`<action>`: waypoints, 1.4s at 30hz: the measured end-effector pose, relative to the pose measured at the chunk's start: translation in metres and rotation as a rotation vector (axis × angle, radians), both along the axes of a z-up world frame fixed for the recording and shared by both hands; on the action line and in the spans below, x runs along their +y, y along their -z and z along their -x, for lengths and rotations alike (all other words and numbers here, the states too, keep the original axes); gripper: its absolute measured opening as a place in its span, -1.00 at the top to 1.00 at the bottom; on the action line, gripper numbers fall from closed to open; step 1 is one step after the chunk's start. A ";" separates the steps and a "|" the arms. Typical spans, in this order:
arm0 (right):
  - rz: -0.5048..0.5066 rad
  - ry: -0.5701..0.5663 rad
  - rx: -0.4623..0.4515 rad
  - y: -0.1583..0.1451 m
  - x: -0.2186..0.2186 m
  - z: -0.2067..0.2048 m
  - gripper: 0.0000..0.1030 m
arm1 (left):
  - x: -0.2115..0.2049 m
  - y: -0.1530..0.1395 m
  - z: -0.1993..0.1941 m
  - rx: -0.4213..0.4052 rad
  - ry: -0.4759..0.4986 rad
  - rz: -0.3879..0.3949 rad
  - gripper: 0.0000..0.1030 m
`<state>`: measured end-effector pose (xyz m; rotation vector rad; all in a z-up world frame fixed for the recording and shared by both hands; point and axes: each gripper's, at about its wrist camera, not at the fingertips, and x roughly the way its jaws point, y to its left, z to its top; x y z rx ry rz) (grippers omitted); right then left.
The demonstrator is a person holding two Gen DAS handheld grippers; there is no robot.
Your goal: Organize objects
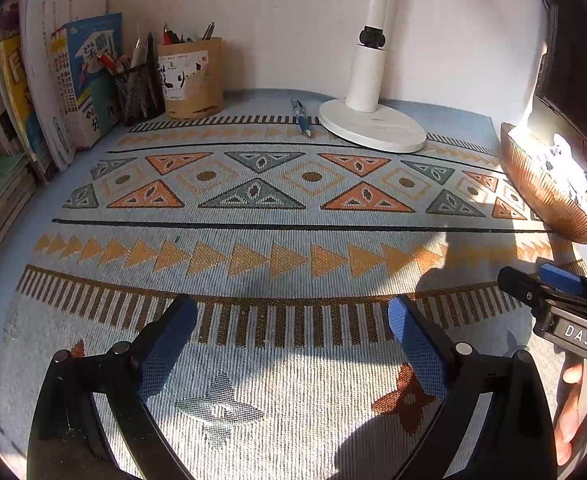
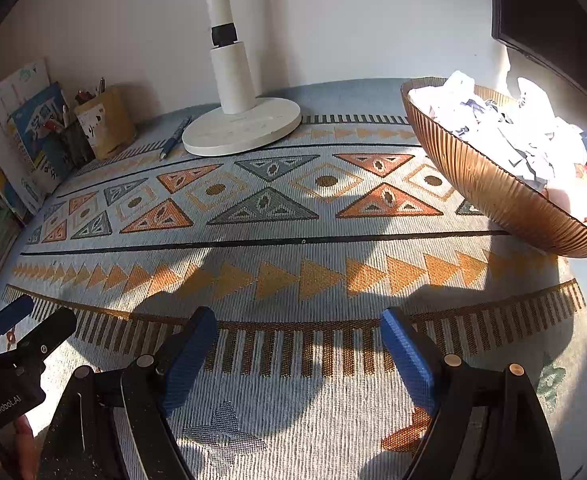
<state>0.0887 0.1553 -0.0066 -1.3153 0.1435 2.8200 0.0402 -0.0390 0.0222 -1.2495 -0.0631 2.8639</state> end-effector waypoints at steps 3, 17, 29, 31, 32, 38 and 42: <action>-0.002 0.001 -0.003 0.000 0.000 0.000 -0.62 | -0.001 0.000 0.000 -0.003 -0.001 0.000 -0.87; 0.001 0.008 -0.044 0.005 0.001 0.006 -0.65 | 0.006 0.013 0.013 -0.102 -0.004 0.053 -0.87; -0.070 0.020 -0.108 0.011 -0.004 0.014 -1.00 | 0.001 0.016 0.020 -0.130 -0.049 0.039 -1.00; -0.074 0.019 -0.110 0.011 -0.004 0.014 -1.00 | 0.002 0.016 0.020 -0.124 -0.055 0.038 -1.00; -0.076 0.018 -0.111 0.011 -0.004 0.014 -1.00 | 0.002 0.016 0.019 -0.121 -0.056 0.039 -1.00; -0.077 0.016 -0.072 0.011 -0.004 0.008 -1.00 | 0.001 0.016 0.020 -0.123 -0.054 0.033 -1.00; -0.077 0.017 -0.072 0.011 -0.004 0.008 -1.00 | 0.001 0.016 0.020 -0.123 -0.054 0.034 -1.00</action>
